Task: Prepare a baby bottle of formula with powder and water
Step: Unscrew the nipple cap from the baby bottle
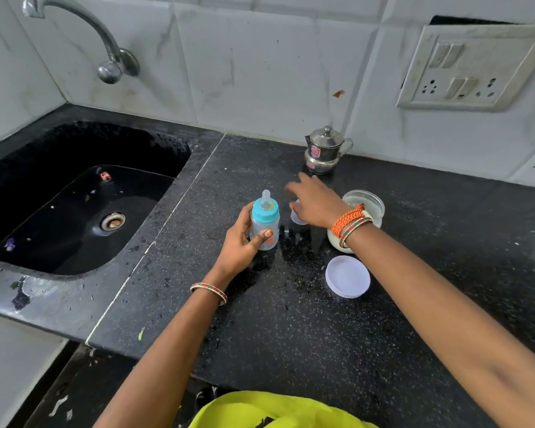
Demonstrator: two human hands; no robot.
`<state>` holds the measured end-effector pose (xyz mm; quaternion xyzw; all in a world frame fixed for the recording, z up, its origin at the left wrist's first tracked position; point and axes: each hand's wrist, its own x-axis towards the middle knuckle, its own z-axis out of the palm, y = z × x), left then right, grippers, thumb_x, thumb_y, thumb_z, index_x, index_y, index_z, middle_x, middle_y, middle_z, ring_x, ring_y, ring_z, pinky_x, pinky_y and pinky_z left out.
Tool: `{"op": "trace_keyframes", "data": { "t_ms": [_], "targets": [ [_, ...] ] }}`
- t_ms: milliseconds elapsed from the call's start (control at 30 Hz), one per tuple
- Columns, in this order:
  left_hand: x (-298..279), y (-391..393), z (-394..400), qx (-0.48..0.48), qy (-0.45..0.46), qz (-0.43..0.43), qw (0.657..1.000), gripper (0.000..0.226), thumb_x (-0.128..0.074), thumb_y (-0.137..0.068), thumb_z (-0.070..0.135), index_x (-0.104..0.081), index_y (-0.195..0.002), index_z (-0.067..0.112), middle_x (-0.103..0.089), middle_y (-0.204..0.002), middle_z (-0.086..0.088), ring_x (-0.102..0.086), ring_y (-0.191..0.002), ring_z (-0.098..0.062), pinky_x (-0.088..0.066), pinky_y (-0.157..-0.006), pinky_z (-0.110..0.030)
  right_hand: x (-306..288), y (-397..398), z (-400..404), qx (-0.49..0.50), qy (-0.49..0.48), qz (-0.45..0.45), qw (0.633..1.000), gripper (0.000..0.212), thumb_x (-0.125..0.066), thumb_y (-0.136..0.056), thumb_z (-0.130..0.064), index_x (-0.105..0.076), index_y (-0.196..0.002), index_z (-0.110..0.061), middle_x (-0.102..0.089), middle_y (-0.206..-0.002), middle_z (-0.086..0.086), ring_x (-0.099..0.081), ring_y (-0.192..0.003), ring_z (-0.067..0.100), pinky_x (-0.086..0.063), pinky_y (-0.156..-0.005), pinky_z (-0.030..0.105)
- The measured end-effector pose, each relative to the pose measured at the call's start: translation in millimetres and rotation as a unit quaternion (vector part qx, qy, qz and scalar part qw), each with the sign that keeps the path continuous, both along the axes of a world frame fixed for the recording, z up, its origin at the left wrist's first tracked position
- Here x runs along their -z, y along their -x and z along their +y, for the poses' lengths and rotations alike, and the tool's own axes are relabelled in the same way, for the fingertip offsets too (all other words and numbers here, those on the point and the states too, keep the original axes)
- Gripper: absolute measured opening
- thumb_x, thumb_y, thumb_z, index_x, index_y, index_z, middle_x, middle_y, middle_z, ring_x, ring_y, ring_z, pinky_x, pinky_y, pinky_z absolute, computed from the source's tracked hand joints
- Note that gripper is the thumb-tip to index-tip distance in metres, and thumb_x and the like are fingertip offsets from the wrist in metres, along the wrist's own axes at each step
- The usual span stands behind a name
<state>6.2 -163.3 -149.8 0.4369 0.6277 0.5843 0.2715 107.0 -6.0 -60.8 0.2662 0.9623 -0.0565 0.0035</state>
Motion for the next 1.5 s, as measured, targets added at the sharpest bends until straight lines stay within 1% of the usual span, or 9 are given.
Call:
{"op": "trace_keyframes", "data": {
  "t_ms": [100,167,233,367,567,733,900,1167,1500],
  "targets": [
    [-1.6,1.9,0.8,-0.004,0.003,-0.002,1.0,0.055,-0.064,-0.08,0.032,-0.038,-0.128,0.04,-0.054,-0.128,0.014,-0.052,-0.122,-0.006,-0.04,-0.104,-0.024,-31.0,9.0,-24.7,0.03,0.057,0.223,0.973,0.037,-0.042,-0.098,-0.038,-0.059,-0.093,-0.005,-0.061,-0.083,0.01,-0.059,-0.076,0.027,-0.047,-0.067,0.037],
    [-3.4,4.1,2.3,-0.002,0.007,-0.003,1.0,0.053,-0.067,-0.078,0.033,-0.04,-0.123,0.043,-0.055,-0.125,0.015,-0.054,-0.118,-0.003,-0.042,-0.102,-0.023,-51.0,16.2,-43.4,0.048,0.12,0.199,0.972,0.06,-0.042,-0.089,-0.062,-0.06,-0.085,-0.005,-0.062,-0.073,0.009,-0.059,-0.066,0.025,-0.046,-0.062,0.034],
    [-1.9,5.3,3.3,-0.003,0.007,-0.014,1.0,0.051,-0.069,-0.081,0.021,-0.042,-0.123,0.034,-0.056,-0.122,0.014,-0.056,-0.112,0.0,-0.043,-0.102,-0.025,-56.7,19.7,-59.9,0.03,0.081,0.077,0.993,0.066,-0.049,-0.078,-0.072,-0.057,-0.084,-0.007,-0.056,-0.077,0.01,-0.056,-0.069,0.027,-0.044,-0.06,0.031],
    [-1.4,5.8,3.4,0.001,0.002,-0.029,1.0,0.053,-0.067,-0.08,0.016,-0.043,-0.127,0.022,-0.06,-0.119,0.005,-0.058,-0.111,-0.004,-0.045,-0.099,-0.023,-51.5,21.5,-66.1,-0.071,-0.006,-0.001,0.997,0.037,-0.065,-0.085,-0.037,-0.056,-0.1,-0.004,-0.055,-0.105,0.018,-0.059,-0.096,0.036,-0.037,-0.065,0.03],
    [-1.7,5.2,3.2,0.0,0.009,-0.03,0.999,0.057,-0.07,-0.078,0.023,-0.045,-0.128,0.013,-0.06,-0.119,0.003,-0.059,-0.113,-0.008,-0.046,-0.098,-0.025,-49.5,21.5,-46.3,-0.111,0.045,-0.015,0.993,0.042,-0.07,-0.082,-0.033,-0.058,-0.116,-0.012,-0.054,-0.116,0.013,-0.053,-0.11,0.03,-0.035,-0.074,0.03],
    [-1.0,6.8,4.2,-0.002,0.015,-0.027,1.0,0.049,-0.065,-0.084,0.003,-0.045,-0.126,0.018,-0.059,-0.119,0.007,-0.058,-0.109,0.001,-0.045,-0.096,-0.02,-49.4,26.4,-40.2,-0.133,0.035,-0.044,0.989,0.04,-0.071,-0.077,-0.028,-0.056,-0.112,-0.014,-0.054,-0.112,0.012,-0.054,-0.104,0.029,-0.042,-0.074,0.033],
    [-2.6,3.9,2.5,-0.006,0.015,-0.029,0.999,0.05,-0.068,-0.082,0.01,-0.045,-0.126,0.021,-0.06,-0.12,0.007,-0.057,-0.113,-0.003,-0.044,-0.096,-0.02,-47.0,29.9,-45.0,-0.136,-0.001,-0.054,0.989,0.056,-0.071,-0.076,-0.048,-0.055,-0.112,-0.008,-0.054,-0.114,0.013,-0.057,-0.1,0.029,-0.043,-0.073,0.033],
    [-3.6,5.9,0.6,0.003,0.013,-0.037,0.999,0.05,-0.07,-0.078,0.013,-0.049,-0.123,0.014,-0.062,-0.117,0.001,-0.059,-0.115,-0.014,-0.045,-0.103,-0.035,-44.7,29.7,-37.2,-0.219,0.025,-0.048,0.974,0.04,-0.07,-0.08,-0.041,-0.054,-0.099,-0.01,-0.048,-0.095,0.001,-0.045,-0.088,0.017,-0.035,-0.07,0.03],
    [-4.7,8.0,-1.1,0.011,0.025,-0.039,0.999,0.052,-0.069,-0.078,-0.002,-0.047,-0.124,0.008,-0.06,-0.124,-0.009,-0.057,-0.118,-0.017,-0.043,-0.105,-0.032,-51.9,26.4,-38.4,-0.293,-0.002,-0.099,0.951,0.038,-0.068,-0.082,-0.026,-0.05,-0.109,-0.007,-0.055,-0.107,0.008,-0.048,-0.097,0.019,-0.033,-0.074,0.029]
  ]
}}
